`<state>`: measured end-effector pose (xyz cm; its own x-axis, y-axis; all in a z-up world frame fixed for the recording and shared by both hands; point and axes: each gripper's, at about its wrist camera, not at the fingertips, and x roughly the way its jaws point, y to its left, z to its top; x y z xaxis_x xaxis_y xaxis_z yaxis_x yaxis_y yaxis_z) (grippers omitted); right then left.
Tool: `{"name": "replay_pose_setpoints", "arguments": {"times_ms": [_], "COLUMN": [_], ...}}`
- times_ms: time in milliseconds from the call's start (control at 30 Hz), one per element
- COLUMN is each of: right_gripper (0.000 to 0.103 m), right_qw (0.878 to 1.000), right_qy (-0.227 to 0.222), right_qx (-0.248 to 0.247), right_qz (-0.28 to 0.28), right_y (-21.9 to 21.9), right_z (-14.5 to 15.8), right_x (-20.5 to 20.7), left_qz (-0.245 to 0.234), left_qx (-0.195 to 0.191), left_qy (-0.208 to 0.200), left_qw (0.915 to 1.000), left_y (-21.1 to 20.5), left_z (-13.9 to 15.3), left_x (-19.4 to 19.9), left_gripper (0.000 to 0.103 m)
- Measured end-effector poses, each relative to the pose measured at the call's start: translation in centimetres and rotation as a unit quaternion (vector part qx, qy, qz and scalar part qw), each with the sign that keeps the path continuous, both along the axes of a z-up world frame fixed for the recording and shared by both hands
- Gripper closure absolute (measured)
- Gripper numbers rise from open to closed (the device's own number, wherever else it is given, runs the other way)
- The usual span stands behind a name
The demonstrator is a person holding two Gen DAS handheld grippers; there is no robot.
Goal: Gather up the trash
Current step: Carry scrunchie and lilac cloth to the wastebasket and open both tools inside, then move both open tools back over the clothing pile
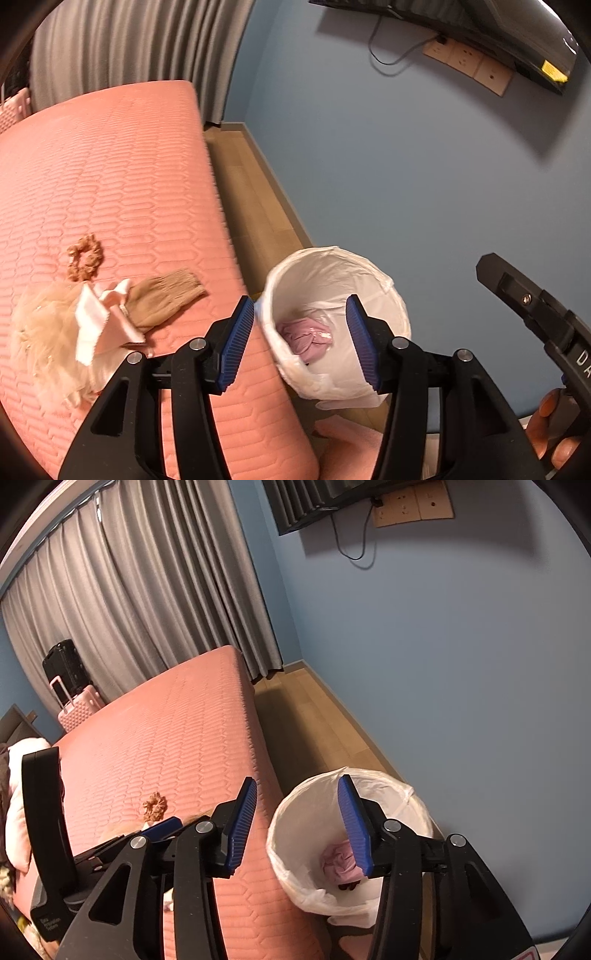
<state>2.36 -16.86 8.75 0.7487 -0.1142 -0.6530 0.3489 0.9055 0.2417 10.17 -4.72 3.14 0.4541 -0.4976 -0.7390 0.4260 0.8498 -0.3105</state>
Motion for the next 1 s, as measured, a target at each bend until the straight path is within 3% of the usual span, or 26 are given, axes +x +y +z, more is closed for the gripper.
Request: {"name": "replay_pose_setpoints", "arguments": {"times_ms": [133, 567, 1000], "right_gripper": [0.057, 0.052, 0.051], "right_qw": [1.000, 0.999, 0.993], "right_qy": [0.003, 0.018, 0.047], "right_qx": [0.000, -0.008, -0.005], "right_qz": [0.010, 0.048, 0.110], "right_y": [1.5, 6.8, 13.1], "right_z": [0.0, -0.5, -3.0], "right_x": [0.1, 1.1, 4.0], "left_qz": [0.023, 0.110, 0.196], "left_qx": [0.005, 0.017, 0.034], "left_qy": [-0.010, -0.002, 0.047], "left_qw": [0.9997, 0.9938, 0.9788], "left_y": [2.1, 10.0, 18.4], "left_z": [0.2, -1.4, -5.1], "left_x": [-0.1, 0.6, 2.8], "left_gripper": [0.043, 0.025, 0.022]}}
